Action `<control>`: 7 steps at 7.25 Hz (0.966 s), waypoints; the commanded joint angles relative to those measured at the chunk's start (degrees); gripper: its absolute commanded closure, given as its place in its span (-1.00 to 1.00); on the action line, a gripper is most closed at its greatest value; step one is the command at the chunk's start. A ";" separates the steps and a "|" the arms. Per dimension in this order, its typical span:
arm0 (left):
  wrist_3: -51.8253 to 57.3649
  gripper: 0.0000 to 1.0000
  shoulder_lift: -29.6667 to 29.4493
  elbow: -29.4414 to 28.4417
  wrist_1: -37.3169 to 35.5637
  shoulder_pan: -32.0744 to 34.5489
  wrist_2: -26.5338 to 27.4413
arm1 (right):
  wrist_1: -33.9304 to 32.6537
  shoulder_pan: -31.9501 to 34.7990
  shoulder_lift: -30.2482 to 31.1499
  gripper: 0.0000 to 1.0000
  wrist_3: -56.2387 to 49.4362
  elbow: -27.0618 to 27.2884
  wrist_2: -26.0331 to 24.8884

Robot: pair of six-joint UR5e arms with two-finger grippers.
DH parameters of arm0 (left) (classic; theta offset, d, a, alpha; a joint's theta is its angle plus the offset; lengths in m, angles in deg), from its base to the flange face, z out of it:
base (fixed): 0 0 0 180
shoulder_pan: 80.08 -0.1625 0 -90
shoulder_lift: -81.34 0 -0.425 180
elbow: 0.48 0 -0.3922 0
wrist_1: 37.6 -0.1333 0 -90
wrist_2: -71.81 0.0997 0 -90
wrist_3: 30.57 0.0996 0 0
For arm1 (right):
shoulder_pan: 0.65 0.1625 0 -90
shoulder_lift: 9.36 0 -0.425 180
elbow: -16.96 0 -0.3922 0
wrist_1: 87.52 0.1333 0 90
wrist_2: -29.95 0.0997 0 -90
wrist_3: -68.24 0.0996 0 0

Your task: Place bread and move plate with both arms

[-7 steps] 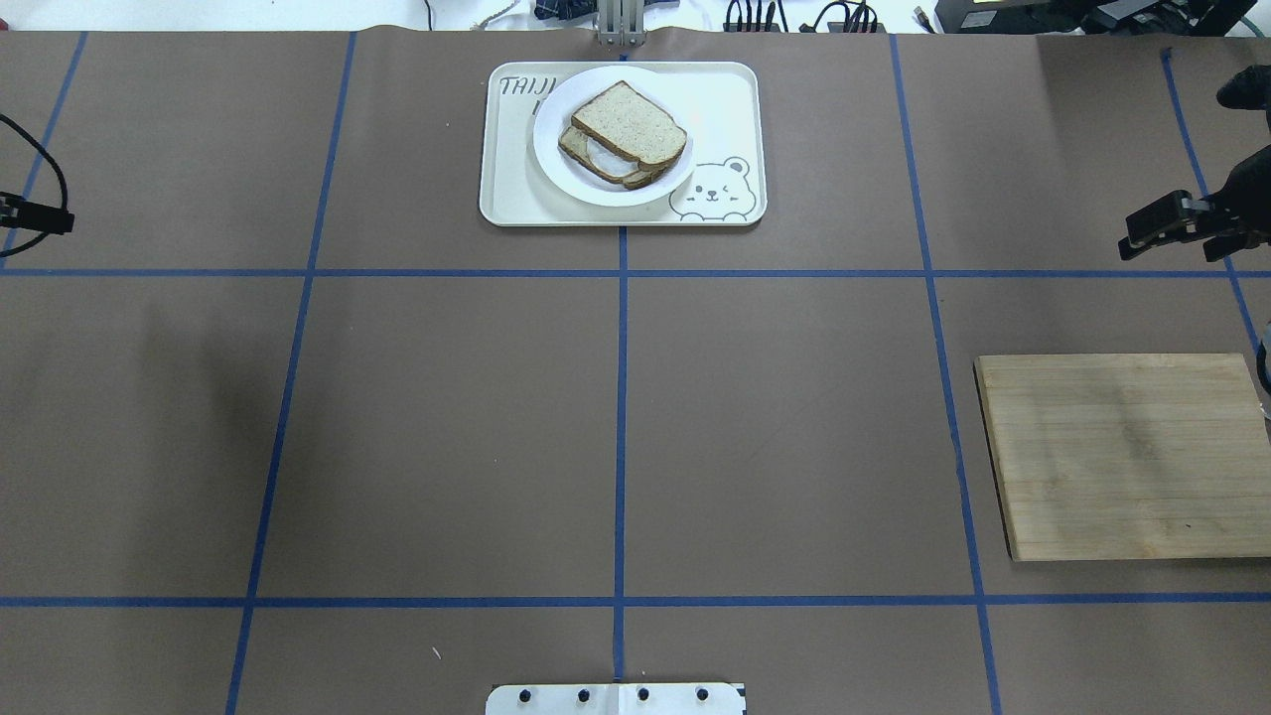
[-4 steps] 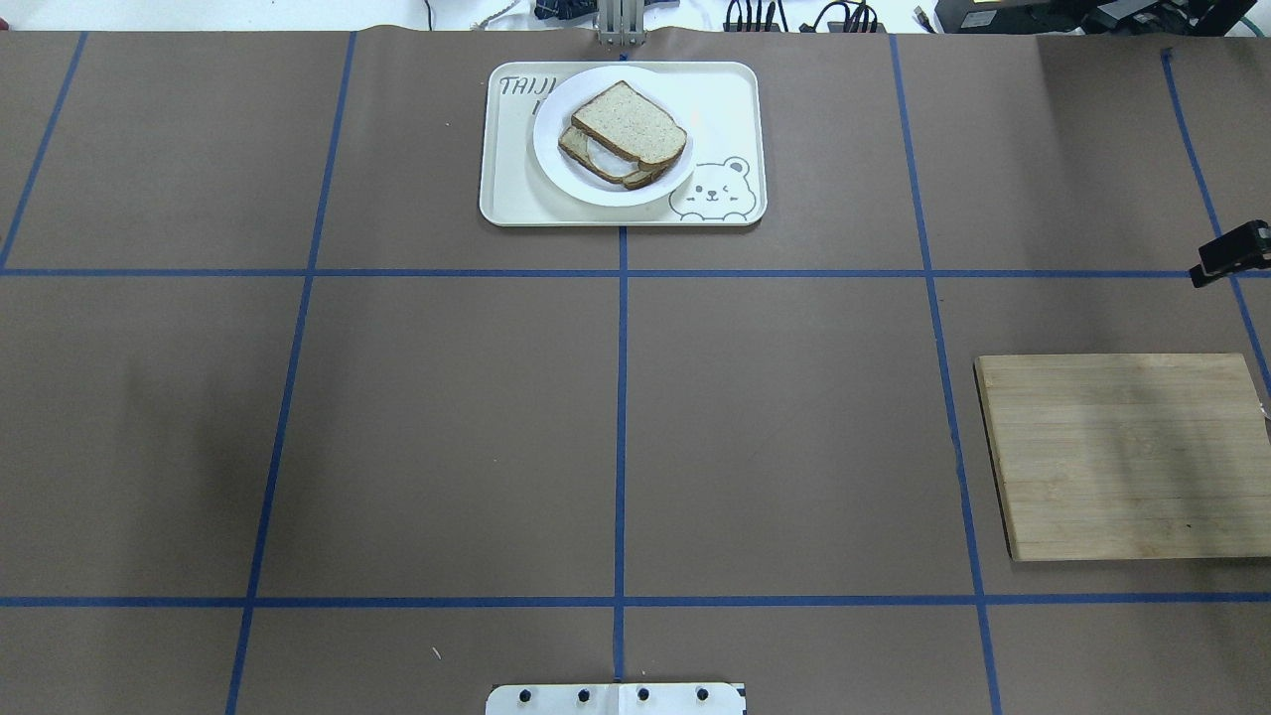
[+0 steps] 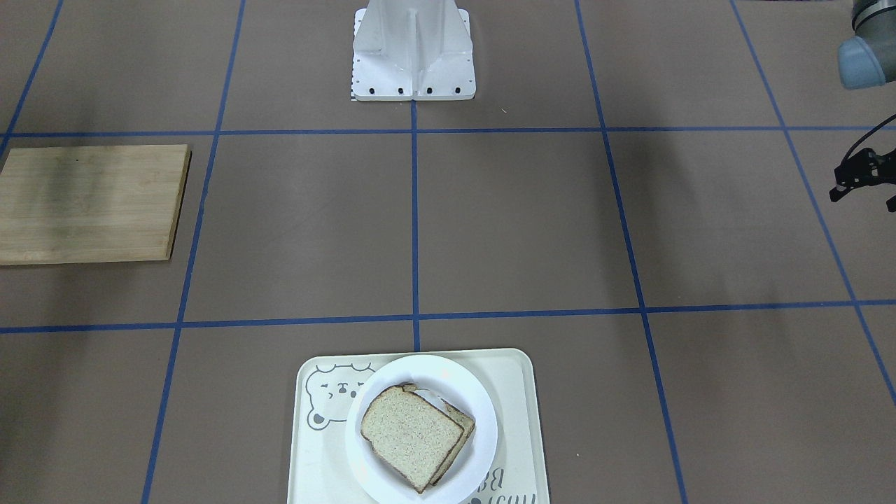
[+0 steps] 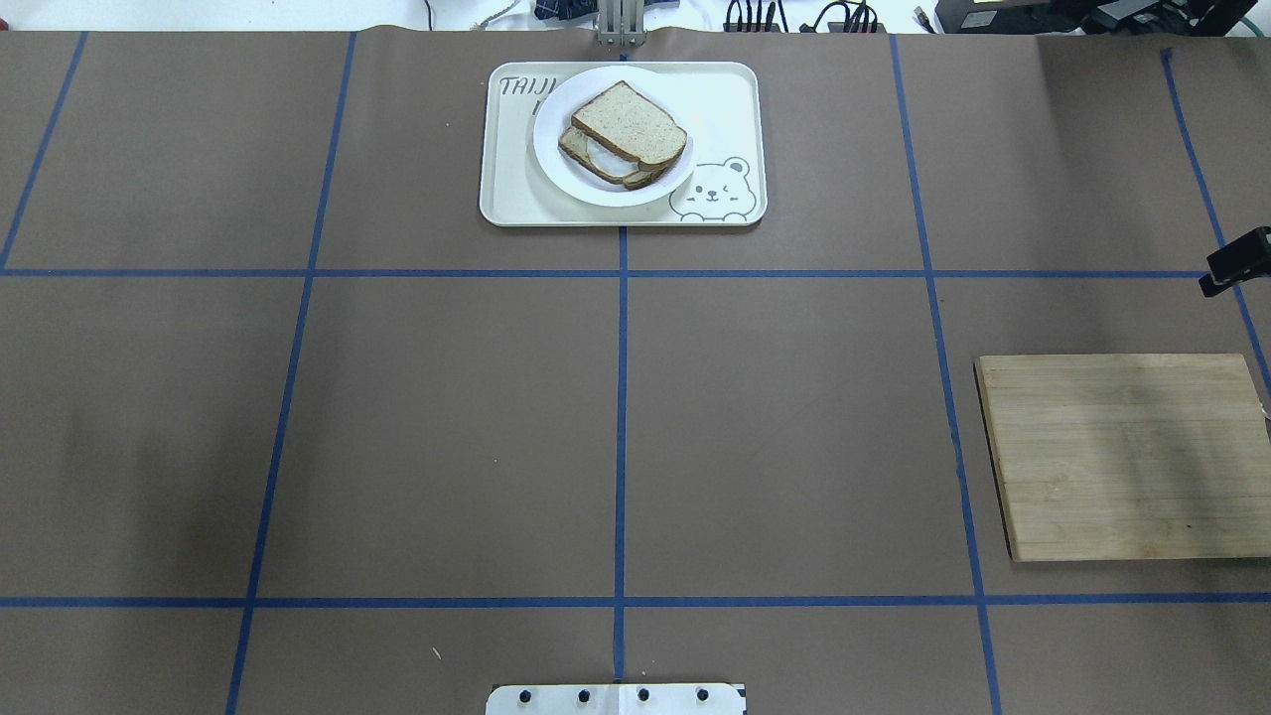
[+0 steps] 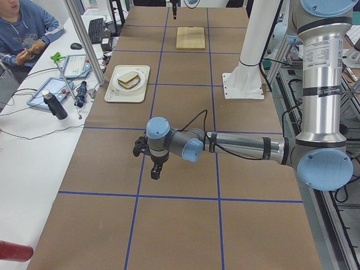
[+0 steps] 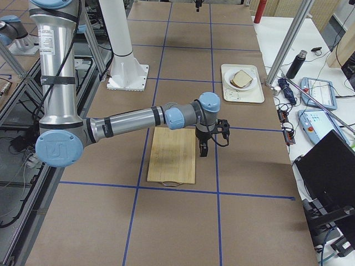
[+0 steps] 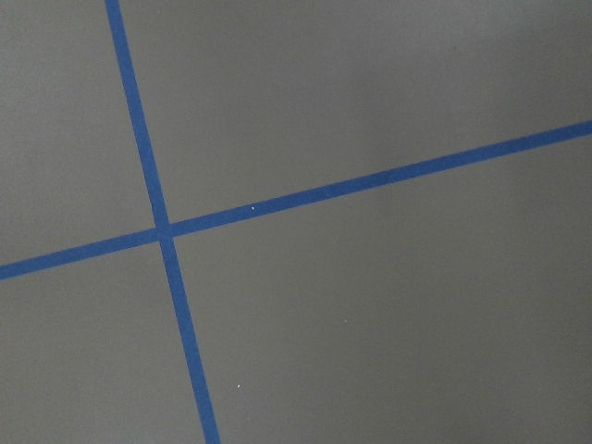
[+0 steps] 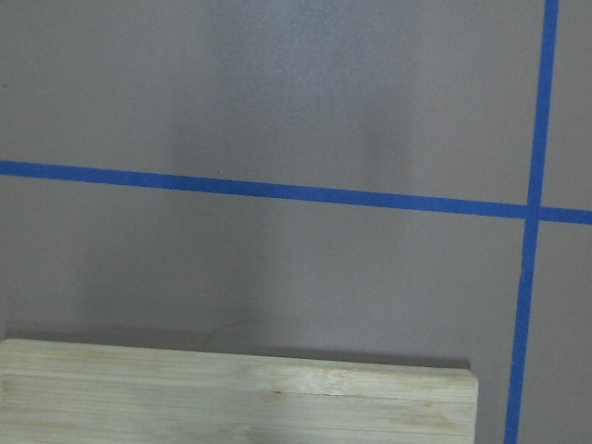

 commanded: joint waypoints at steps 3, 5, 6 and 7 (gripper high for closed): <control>5.86 -0.96 -0.23 -0.18 -3.99 0.06 0.02 | -10.47 1.59 -2.31 -1.00 -8.97 0.73 -0.04; 4.46 -0.96 -1.89 0.43 -10.28 0.06 -2.25 | -10.29 1.67 0.15 -1.00 -9.05 1.87 -0.12; 4.72 -0.96 -2.07 0.52 -10.75 0.84 -2.35 | -10.03 1.68 1.30 -1.00 -9.14 2.49 -0.30; 4.98 -0.96 -2.68 0.26 -10.84 2.41 -2.26 | -9.51 1.85 1.40 -1.00 -10.01 2.49 -0.21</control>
